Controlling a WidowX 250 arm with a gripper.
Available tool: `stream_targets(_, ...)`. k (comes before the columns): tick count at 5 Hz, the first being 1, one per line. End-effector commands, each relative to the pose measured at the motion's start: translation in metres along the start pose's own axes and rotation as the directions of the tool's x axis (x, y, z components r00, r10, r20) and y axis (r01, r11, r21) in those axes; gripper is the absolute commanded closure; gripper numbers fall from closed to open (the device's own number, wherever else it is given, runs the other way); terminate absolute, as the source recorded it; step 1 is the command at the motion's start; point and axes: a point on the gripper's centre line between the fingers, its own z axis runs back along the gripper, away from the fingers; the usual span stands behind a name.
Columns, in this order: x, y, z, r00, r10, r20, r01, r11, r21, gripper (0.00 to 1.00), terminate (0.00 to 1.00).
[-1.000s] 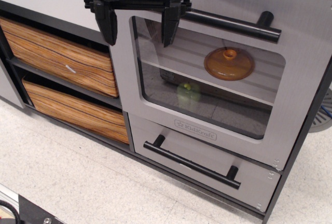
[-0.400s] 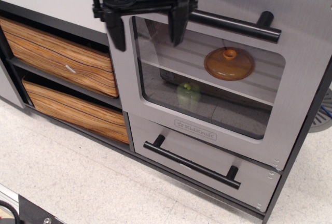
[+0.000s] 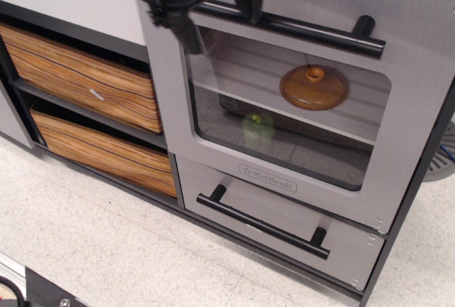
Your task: Open oven
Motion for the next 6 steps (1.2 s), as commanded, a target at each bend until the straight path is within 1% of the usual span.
stream_targets(1,0.009,-0.016,0.001,0.997,0.06,0.044,-0.057,0.995,-0.085,0.0,0.0)
stream_targets(2,0.007,-0.012,-0.009,0.997,0.065,0.05,-0.062,0.996,-0.059,0.0,0.0)
stream_targets(3,0.005,-0.008,-0.022,0.996,0.073,0.056,-0.072,0.997,-0.007,0.0,0.0)
stream_targets(4,0.001,-0.001,-0.018,0.997,0.065,0.044,-0.065,0.998,-0.014,0.0,0.0)
stream_targets(5,-0.008,0.01,-0.012,0.999,0.023,0.046,-0.022,1.0,-0.02,0.0,0.0)
stream_targets(6,-0.012,0.013,0.003,1.0,-0.009,0.022,0.01,0.999,-0.039,0.0,0.0)
